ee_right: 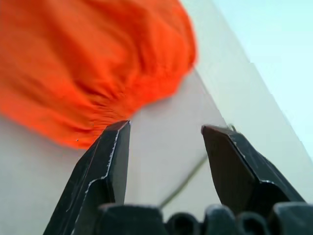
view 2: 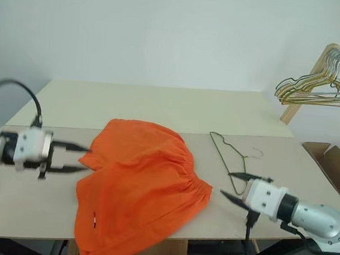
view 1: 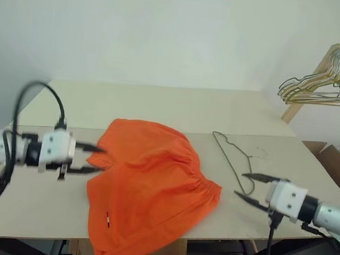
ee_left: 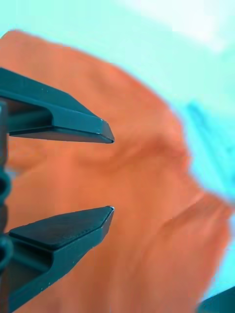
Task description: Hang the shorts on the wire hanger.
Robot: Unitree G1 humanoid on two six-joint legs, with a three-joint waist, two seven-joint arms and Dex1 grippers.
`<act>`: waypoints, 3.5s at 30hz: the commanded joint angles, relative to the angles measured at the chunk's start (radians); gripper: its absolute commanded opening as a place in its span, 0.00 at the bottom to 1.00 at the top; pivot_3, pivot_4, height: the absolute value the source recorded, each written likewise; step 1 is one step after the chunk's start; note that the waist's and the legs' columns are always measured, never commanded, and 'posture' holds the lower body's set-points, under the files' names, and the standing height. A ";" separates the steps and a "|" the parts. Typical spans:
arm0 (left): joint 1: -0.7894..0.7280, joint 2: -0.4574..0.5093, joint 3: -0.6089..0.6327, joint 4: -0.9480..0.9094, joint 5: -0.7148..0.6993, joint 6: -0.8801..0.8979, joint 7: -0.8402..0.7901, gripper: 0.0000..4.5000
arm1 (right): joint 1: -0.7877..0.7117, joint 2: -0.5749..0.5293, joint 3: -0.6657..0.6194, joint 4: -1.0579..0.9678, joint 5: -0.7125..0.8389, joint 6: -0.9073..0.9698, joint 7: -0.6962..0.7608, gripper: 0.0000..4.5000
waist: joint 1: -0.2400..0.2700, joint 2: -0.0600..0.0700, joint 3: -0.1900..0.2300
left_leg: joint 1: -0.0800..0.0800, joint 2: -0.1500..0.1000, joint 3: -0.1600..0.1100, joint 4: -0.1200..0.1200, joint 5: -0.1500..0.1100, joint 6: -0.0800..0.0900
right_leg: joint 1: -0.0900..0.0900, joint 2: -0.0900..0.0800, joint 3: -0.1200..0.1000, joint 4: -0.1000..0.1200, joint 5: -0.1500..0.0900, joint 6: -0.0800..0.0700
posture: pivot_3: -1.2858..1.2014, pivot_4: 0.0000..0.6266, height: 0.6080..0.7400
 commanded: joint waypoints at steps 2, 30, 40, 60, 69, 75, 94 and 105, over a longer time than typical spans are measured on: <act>-0.174 -0.105 -0.037 -0.106 -0.181 0.359 0.215 0.49 | -0.131 0.011 -0.018 -0.106 0.118 0.469 -0.132 0.61 | -0.007 0.001 -0.001 | -0.002 0.000 0.001 0.003 -0.002 0.000 | -0.001 0.000 0.002 0.000 0.000 0.000 | 0.47 0.00 1.00; -0.224 -0.219 -0.044 -0.203 -0.187 0.490 0.237 0.49 | -0.796 0.303 0.398 0.649 -0.215 0.904 -0.031 0.61 | -0.028 0.004 0.002 | -0.025 -0.004 0.000 0.007 -0.001 -0.002 | -0.024 0.000 0.003 0.002 0.002 0.002 | 0.49 0.06 1.00; -0.226 -0.223 -0.045 -0.202 -0.183 0.479 0.220 0.49 | -0.807 0.344 0.402 0.745 -0.244 0.962 0.020 0.01 | -0.025 0.003 0.001 | -0.023 -0.004 0.000 0.007 -0.001 -0.002 | -0.022 0.000 0.003 0.002 0.003 0.001 | 0.49 0.04 1.00; -0.363 -0.285 -0.088 -0.040 -0.051 0.392 0.228 0.49 | -0.524 0.121 0.334 0.305 -0.638 0.203 -0.209 0.00 | -0.027 0.005 0.001 | -0.029 -0.006 0.000 0.007 0.000 -0.004 | -0.028 -0.001 0.003 0.002 0.003 0.003 | 0.47 0.00 1.00; -0.590 -0.348 -0.142 0.256 0.069 0.263 0.131 0.49 | -0.603 -0.064 0.380 0.484 -1.092 -0.461 -0.557 0.00 | -0.058 0.005 0.001 | -0.029 -0.008 0.001 0.008 0.001 -0.005 | -0.028 -0.001 0.003 0.001 0.003 0.003 | 0.45 0.00 1.00; -0.669 -0.347 -0.231 0.412 0.136 0.195 -0.080 0.75 | -0.666 -0.067 0.381 0.545 -1.190 -0.657 -0.609 0.00 | -0.103 0.005 0.001 | -0.030 -0.008 0.001 0.008 0.001 -0.005 | -0.028 -0.001 0.004 0.001 0.003 0.003 | 0.44 0.00 1.00; -0.662 -0.417 -0.471 0.463 0.441 0.182 -0.160 0.89 | -0.816 0.005 0.371 0.589 -1.296 -0.784 -0.603 0.00 | -0.184 0.006 0.001 | -0.028 -0.005 0.000 0.009 0.001 -0.005 | -0.025 -0.001 0.005 0.002 0.003 0.004 | 0.43 0.00 1.00; -0.630 -0.420 -0.461 0.428 0.464 0.180 -0.152 0.15 | -0.837 0.012 0.362 0.589 -1.316 -0.777 -0.603 0.00 | -0.188 0.006 0.001 | -0.028 -0.005 0.000 0.009 0.001 -0.005 | -0.025 -0.001 0.005 0.002 0.003 0.004 | 0.43 0.00 1.00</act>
